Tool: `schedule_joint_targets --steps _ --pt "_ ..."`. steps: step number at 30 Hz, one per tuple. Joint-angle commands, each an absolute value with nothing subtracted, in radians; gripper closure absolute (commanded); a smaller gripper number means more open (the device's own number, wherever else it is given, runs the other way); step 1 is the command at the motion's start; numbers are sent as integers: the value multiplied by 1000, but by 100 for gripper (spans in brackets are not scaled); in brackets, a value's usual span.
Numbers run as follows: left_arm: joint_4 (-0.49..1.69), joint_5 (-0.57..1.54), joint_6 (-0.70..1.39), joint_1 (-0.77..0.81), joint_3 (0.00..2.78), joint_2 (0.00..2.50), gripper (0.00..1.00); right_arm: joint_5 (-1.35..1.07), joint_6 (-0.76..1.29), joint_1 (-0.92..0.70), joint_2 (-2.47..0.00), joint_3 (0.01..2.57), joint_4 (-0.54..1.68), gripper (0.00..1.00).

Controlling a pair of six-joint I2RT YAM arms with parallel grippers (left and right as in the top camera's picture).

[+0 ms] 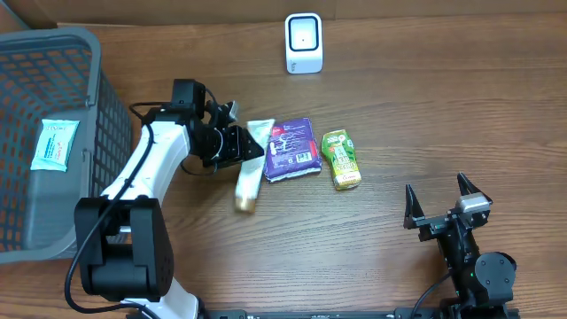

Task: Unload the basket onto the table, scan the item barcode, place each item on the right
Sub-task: 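Lift the Pantene tube out and place it left of the purple pack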

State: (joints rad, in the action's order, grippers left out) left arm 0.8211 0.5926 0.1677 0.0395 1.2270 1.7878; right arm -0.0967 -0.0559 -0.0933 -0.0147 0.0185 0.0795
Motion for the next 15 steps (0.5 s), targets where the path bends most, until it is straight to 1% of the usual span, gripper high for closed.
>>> schedule_joint_targets --steps 1,2,8,11,15 --pt "817 650 206 40 1242 1758 43 -90 -59 -98 -3 8 75 0" --pt "825 663 205 40 1258 1757 40 -90 -59 -98 -3 8 75 0" --pt "985 657 133 43 1501 1755 32 -90 -59 -98 -3 8 75 0" --pt "1100 590 108 46 1685 1752 32 -90 -59 -98 -3 8 75 0" --pt "1257 439 94 46 1961 1751 30 -90 -59 -98 -3 8 75 0"
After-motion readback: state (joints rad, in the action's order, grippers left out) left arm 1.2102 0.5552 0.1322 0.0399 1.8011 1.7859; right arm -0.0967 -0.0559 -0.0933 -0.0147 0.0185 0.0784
